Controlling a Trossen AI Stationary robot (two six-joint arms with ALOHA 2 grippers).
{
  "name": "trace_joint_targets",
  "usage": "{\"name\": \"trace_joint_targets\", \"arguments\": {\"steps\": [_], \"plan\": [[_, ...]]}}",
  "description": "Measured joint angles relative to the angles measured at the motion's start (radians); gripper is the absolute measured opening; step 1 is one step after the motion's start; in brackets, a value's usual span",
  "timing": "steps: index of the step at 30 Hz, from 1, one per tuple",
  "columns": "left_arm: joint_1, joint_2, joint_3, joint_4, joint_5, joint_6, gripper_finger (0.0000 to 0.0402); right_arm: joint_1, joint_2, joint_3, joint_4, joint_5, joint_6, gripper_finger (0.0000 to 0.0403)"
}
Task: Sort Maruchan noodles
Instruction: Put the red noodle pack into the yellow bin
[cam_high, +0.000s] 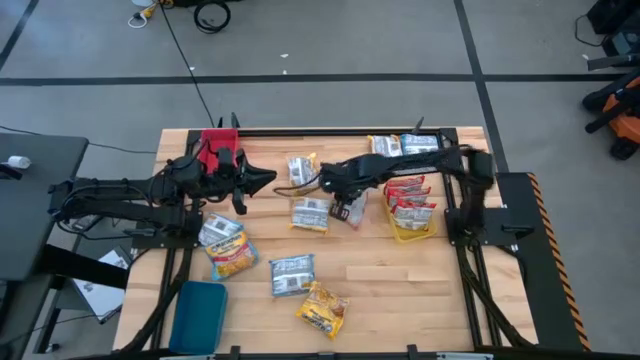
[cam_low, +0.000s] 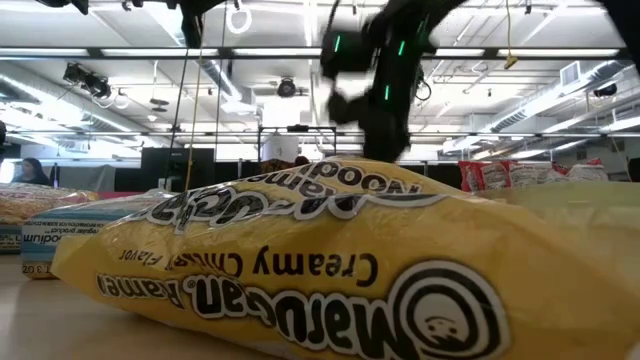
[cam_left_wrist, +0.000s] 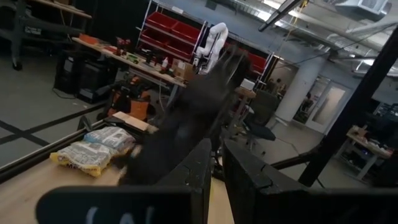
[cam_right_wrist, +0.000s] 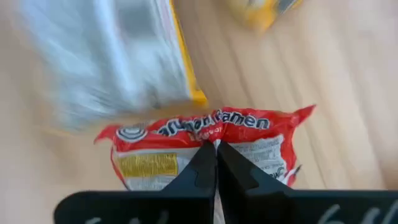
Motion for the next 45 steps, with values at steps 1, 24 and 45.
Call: {"name": "trace_joint_targets", "arguments": {"steps": [1,24,45], "plan": [[0.000,0.000,0.000,-0.006,0.002,0.006,0.0046,0.015,-0.048,0.001,-0.009,0.009,0.059,0.0007],[0.051,0.000,0.000,0.027,-0.089,0.066,0.0046,0.313,-1.134,-0.123,0.003,-0.015,0.485,0.0006],[0.027,0.275,0.001,0.428,-0.126,-0.371,0.0055,0.259,-1.194,-0.472,0.618,0.051,-0.152,0.0005]]}}
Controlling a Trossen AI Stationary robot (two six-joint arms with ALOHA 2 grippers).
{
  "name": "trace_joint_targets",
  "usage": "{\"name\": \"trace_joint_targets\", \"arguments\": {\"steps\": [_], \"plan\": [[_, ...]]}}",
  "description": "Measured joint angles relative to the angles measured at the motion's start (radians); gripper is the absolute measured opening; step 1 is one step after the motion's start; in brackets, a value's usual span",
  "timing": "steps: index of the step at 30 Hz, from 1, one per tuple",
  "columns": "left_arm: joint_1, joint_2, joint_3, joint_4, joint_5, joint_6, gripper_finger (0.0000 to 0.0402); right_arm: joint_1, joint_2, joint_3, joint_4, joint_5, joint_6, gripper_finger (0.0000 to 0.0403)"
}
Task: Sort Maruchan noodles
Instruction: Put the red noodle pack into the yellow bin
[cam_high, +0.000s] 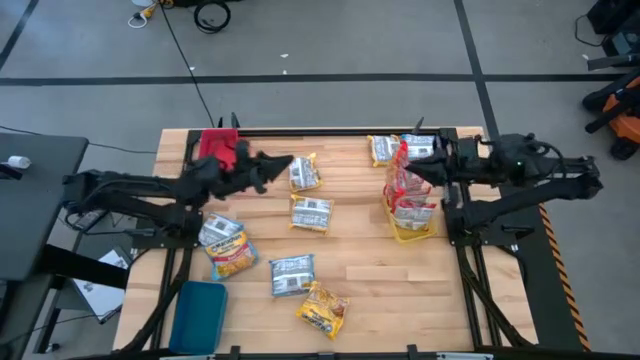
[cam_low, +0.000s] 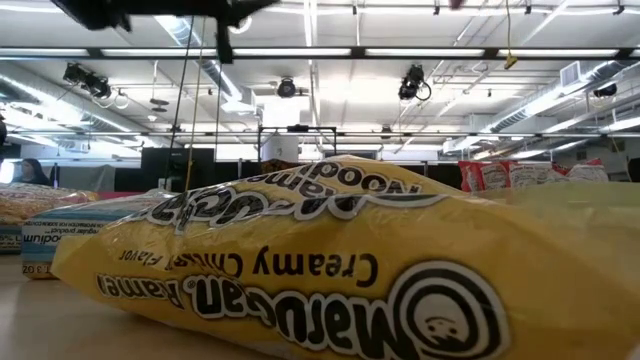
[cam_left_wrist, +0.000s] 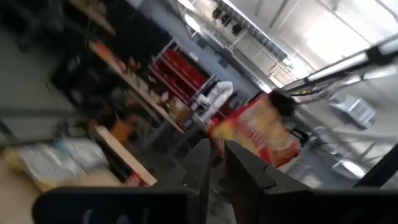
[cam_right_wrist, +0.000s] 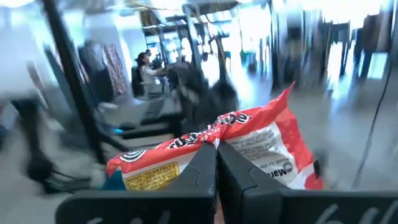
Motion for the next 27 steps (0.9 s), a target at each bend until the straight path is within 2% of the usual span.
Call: {"name": "trace_joint_targets", "arguments": {"steps": [4,8,12,17,22,24,27], "plan": [[0.000,0.150,0.000,0.184,0.071,-0.174,0.0085,-0.009,0.099,0.026,0.131,-0.026,-0.396,0.0006],[0.003,0.274,0.000,0.418,0.140,-0.321,0.0134,-0.022,0.198,0.074,0.192,-0.130,-0.565,0.0006],[0.001,0.357,0.004,0.573,0.162,-0.415,0.0195,-0.040,0.280,0.122,0.264,-0.308,-0.578,0.0007],[-0.006,0.446,0.157,0.591,0.287,-0.373,0.0267,-0.104,0.351,0.136,0.422,-0.511,-0.559,0.0007],[-0.003,0.544,0.405,0.470,0.424,-0.238,0.0307,-0.150,0.426,0.137,0.638,-0.540,-0.454,0.0007],[-0.003,0.584,0.493,0.417,0.451,-0.183,0.0312,-0.157,0.440,0.137,0.721,-0.534,-0.430,0.0007],[-0.003,0.631,0.576,0.432,0.485,-0.115,0.0313,-0.163,0.444,0.137,0.823,-0.507,-0.385,0.0007]]}}
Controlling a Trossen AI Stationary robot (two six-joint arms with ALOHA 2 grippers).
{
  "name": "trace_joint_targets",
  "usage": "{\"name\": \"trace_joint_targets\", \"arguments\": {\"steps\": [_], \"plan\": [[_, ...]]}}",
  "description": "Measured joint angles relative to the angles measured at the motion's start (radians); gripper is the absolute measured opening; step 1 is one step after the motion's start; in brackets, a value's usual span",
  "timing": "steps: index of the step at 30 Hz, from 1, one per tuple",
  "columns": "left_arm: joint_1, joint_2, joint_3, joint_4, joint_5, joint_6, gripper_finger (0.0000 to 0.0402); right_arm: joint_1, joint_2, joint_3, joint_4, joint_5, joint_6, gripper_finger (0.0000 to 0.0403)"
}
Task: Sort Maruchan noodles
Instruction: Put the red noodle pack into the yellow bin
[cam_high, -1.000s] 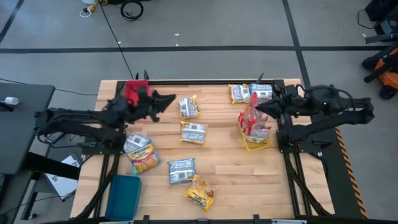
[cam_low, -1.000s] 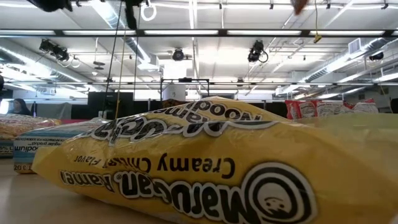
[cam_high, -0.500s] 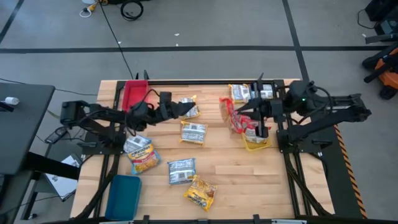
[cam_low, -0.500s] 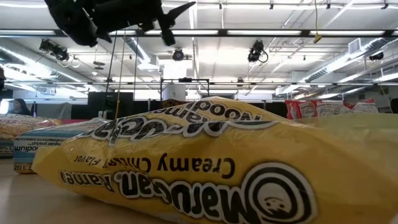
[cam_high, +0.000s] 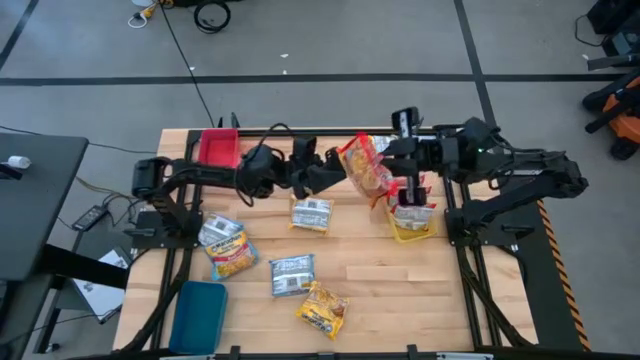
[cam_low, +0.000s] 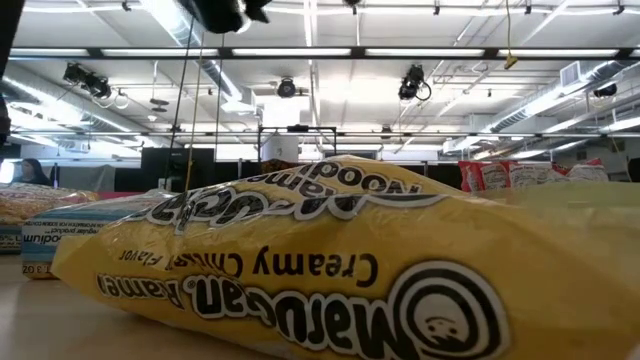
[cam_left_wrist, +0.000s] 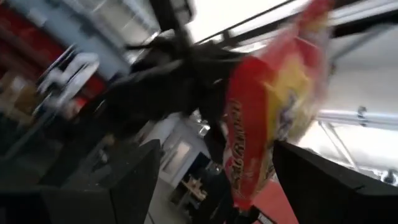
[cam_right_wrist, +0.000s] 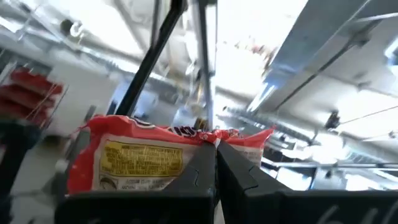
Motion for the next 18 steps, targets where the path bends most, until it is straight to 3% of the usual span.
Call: {"name": "trace_joint_targets", "arguments": {"steps": [5,11,18], "plan": [[0.000,0.028,0.070,0.143,0.058,0.051,0.0314,-0.003,-0.024,0.000,0.010,0.067,0.004,0.0007],[0.000,0.030,0.117,0.122,0.100,0.052,0.0314,-0.002,-0.032,0.000,0.006,0.137,-0.002,0.0007],[0.000,0.030,0.151,0.008,-0.017,0.161,0.0313,-0.002,-0.006,0.001,-0.040,0.159,-0.003,0.0007]]}}
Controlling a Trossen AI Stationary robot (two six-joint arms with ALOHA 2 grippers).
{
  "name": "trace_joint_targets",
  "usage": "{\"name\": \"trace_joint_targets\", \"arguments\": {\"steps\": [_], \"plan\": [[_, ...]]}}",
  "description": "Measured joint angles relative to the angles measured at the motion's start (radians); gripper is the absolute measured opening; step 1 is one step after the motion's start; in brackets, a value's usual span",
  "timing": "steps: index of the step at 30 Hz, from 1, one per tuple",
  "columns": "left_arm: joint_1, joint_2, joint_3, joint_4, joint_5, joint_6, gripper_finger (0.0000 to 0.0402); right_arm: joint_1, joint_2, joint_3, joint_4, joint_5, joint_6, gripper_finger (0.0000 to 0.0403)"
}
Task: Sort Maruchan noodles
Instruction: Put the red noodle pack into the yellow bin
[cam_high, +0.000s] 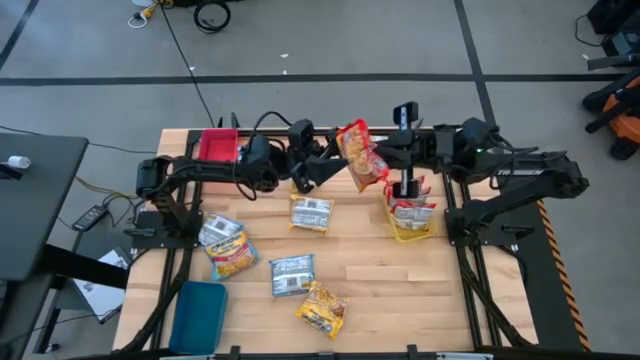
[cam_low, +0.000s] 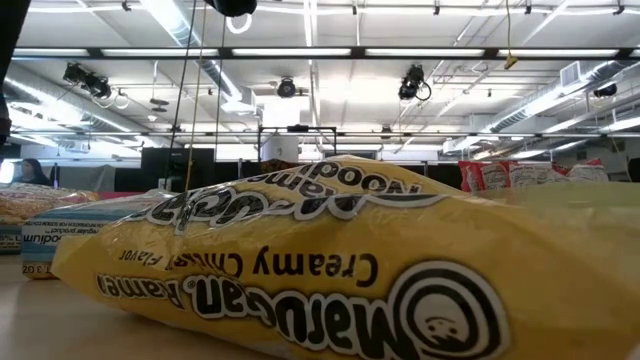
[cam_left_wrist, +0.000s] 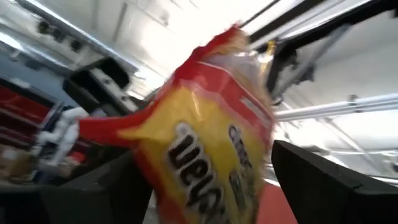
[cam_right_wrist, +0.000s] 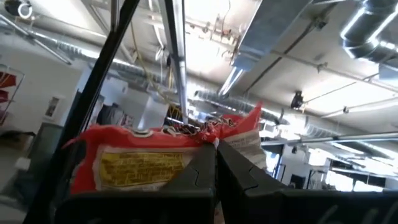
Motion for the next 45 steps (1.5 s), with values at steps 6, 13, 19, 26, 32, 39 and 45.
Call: {"name": "trace_joint_targets", "arguments": {"steps": [6,13,19,26,32,39,45], "plan": [[-0.001,0.000,0.000,-0.005,0.032,0.032,0.0280,0.001,0.010,-0.001,-0.029,-0.001,0.025,0.0007],[0.001,-0.021,0.000,0.000,0.056,0.202,0.0163,0.000,-0.004,-0.001,-0.055,0.018,0.260,0.0048],[0.028,-0.100,0.001,-0.154,0.131,0.455,0.0097,0.000,-0.036,0.017,-0.080,-0.017,0.437,0.0145],[0.010,-0.261,0.057,-0.679,0.143,1.111,0.0098,-0.064,-0.122,0.122,-0.379,-0.190,0.689,0.0256],[-0.081,-0.253,0.290,-1.295,-0.172,1.663,0.0098,-0.171,-0.168,0.146,-0.790,-0.321,0.812,0.0330],[-0.173,-0.158,0.355,-1.423,-0.488,2.149,0.0098,-0.272,-0.132,0.146,-1.103,-0.373,0.748,0.0374],[-0.212,-0.070,0.356,-1.451,-0.528,2.543,0.0098,-0.344,-0.093,0.146,-1.090,-0.484,0.641,0.0374]]}}
